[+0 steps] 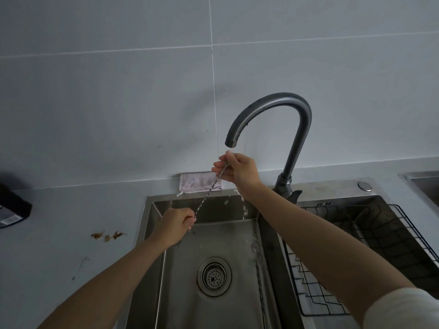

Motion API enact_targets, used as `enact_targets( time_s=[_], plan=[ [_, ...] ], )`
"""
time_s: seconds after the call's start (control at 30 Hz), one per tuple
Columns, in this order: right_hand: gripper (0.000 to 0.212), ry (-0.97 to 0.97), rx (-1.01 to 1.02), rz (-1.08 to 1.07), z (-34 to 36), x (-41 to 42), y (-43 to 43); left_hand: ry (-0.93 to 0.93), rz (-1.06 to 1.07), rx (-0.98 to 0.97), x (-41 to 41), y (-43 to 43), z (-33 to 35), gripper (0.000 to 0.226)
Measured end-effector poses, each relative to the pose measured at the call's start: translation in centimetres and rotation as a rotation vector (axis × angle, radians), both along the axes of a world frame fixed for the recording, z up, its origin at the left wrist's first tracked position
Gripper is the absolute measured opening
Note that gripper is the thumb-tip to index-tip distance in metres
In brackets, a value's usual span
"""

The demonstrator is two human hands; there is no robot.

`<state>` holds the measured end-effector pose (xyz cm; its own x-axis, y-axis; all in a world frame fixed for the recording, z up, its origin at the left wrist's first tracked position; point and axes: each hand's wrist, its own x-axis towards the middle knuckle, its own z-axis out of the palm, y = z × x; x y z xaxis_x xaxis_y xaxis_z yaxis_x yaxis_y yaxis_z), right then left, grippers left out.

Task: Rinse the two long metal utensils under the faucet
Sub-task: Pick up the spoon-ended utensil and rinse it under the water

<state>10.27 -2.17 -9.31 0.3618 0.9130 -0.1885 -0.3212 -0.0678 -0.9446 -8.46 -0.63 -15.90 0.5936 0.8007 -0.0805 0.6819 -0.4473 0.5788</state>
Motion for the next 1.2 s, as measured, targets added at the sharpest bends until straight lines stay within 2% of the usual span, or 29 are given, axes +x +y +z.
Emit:
enact_targets(
  time_s=[0.2, 0.63, 0.87, 1.07, 1.2],
  plan=[
    [0.028, -0.009, -0.016, -0.044, 0.4, 0.1, 0.6, -0.073, 0.041, -0.008, 0.4, 0.3, -0.1, 0.014],
    [0.022, -0.116, 0.001, 0.076, 0.7, 0.8, 0.2, -0.269, 0.107, -0.015, 5.8, 1.2, 2.3, 0.016],
    [0.031, -0.123, -0.007, 0.12, 0.8, 1.2, 0.2, -0.366, 0.129, -0.106, 7.6, 1.8, 3.6, 0.016],
    [0.026, -0.12, -0.006, 0.093, 0.8, 1.3, 0.2, -0.439, 0.2, -0.128, 9.4, 2.2, 4.7, 0.016],
    [0.011, -0.11, 0.012, 0.033, 1.2, 1.9, 0.3, -0.475, 0.23, -0.109, 10.4, 2.3, 5.4, 0.017]
  ],
)
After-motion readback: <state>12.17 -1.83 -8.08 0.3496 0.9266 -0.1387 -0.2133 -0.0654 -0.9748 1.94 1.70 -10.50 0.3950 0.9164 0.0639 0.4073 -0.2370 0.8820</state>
